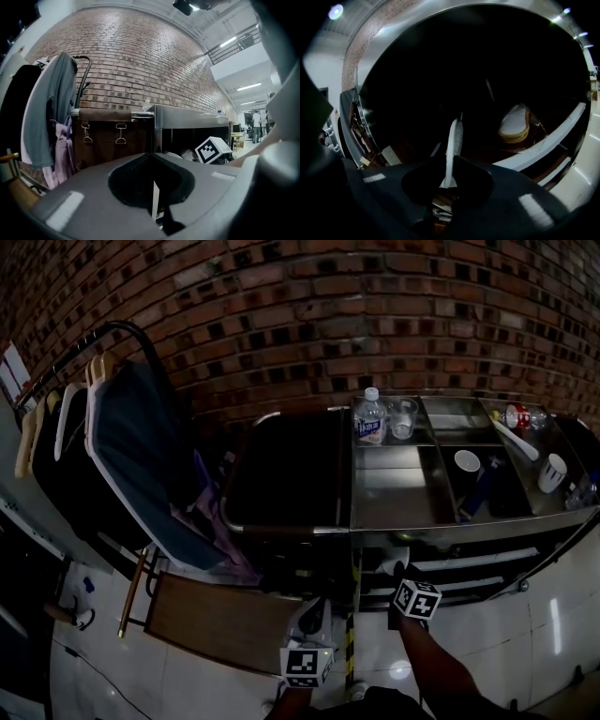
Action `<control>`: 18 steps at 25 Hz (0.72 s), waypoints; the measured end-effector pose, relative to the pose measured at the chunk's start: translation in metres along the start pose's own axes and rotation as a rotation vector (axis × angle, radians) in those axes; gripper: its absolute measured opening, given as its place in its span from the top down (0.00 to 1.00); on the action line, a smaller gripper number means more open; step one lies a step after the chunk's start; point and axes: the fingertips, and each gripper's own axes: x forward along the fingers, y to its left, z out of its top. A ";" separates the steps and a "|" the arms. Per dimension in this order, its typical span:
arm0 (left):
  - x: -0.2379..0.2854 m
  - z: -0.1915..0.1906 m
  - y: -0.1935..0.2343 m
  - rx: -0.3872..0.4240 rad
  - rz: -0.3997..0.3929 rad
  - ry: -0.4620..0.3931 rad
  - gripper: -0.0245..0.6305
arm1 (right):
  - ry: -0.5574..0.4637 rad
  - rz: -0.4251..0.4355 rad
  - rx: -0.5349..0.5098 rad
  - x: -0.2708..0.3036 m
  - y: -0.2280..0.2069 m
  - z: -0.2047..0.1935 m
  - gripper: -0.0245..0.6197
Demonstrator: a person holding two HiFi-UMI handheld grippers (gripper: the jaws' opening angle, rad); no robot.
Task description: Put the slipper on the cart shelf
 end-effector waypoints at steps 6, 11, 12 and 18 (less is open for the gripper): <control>-0.004 -0.008 -0.003 -0.018 -0.015 0.015 0.94 | 0.014 -0.096 -0.103 0.012 -0.011 -0.003 0.83; -0.003 -0.009 -0.006 -0.020 -0.025 0.020 0.94 | 0.044 -0.178 -0.241 0.019 -0.014 0.002 0.76; -0.003 -0.008 -0.007 -0.020 -0.027 0.019 0.94 | 0.063 -0.201 -0.271 0.020 -0.017 0.000 0.73; -0.006 -0.007 -0.008 -0.013 -0.028 0.011 0.94 | 0.095 -0.234 -0.367 0.024 -0.024 -0.009 0.64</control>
